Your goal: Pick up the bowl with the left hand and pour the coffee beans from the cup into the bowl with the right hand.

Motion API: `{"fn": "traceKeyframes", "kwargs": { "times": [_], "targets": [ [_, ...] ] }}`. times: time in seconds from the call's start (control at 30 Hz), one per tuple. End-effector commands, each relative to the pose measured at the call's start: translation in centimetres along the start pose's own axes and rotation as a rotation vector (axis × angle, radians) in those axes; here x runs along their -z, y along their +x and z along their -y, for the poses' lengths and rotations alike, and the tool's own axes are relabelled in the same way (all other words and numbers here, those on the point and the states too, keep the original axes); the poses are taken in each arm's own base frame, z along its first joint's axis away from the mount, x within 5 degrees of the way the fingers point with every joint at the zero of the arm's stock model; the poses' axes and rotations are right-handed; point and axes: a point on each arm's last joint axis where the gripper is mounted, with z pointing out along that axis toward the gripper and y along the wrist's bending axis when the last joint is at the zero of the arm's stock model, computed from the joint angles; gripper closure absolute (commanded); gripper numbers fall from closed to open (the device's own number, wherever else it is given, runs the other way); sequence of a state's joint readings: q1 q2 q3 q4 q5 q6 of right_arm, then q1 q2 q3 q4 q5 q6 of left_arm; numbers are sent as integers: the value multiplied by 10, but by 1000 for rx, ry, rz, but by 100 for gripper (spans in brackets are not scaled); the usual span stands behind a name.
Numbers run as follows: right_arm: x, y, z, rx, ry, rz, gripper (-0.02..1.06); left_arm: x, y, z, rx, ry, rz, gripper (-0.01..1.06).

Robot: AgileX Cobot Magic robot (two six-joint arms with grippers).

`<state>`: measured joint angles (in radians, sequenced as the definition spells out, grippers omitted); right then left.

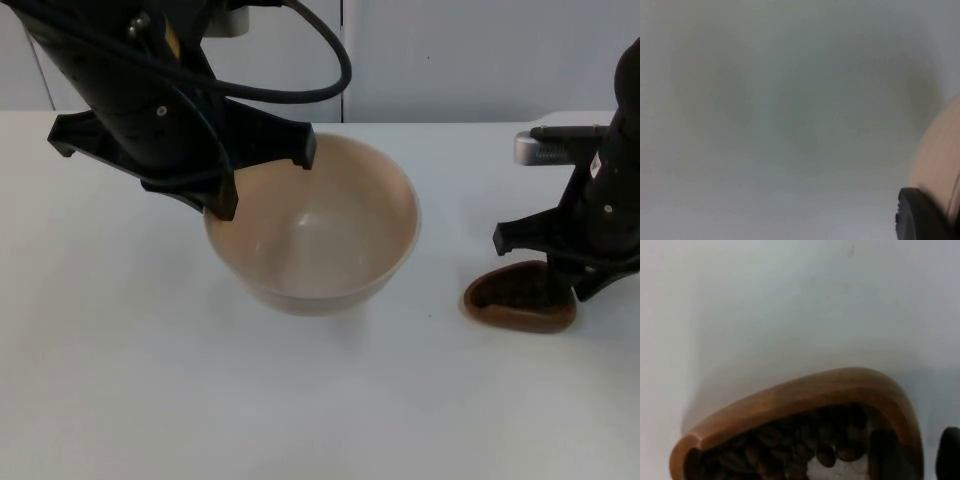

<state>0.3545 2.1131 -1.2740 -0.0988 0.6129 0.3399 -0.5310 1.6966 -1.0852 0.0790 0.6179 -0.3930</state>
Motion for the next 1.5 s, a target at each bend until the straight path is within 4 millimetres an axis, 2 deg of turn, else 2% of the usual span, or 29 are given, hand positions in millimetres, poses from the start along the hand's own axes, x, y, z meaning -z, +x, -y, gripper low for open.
{"fn": "traceKeyframes", "kwargs": {
  "times": [0.0,0.03,0.17,0.4,0.57,0.73,0.77,0.9,0.93,1.1,1.13,1.3,1.33,1.47],
  "targets": [
    [0,1,-3,-12,-12,2,91,5,-2,3,13,16,16,105],
    [0,1,-3,-12,-12,2,91,5,-2,3,13,16,16,105],
    [0,0,-4,-33,-28,4,104,5,-2,3,13,16,16,105],
    [2,2,-4,-39,-26,-17,104,5,-2,3,10,13,17,105],
    [13,3,-2,-7,-14,-33,104,5,-2,3,10,13,17,105],
    [43,2,5,46,40,-21,104,5,-2,3,10,13,17,105],
    [43,2,5,46,40,-21,104,5,-2,3,10,13,17,105],
    [73,4,12,85,99,-15,104,5,-2,3,10,13,17,105],
    [73,4,12,85,99,-15,104,5,-2,3,10,13,17,105],
    [112,12,22,137,157,-30,104,5,-2,3,10,13,17,105],
    [112,12,22,137,157,-30,104,5,-2,3,10,13,17,105],
    [148,21,28,165,164,-14,104,5,-2,3,10,12,13,105],
    [148,21,28,165,164,-14,104,5,-2,3,10,12,13,105],
    [171,30,32,185,171,-11,104,5,-2,3,10,11,11,105]
  ]
}}
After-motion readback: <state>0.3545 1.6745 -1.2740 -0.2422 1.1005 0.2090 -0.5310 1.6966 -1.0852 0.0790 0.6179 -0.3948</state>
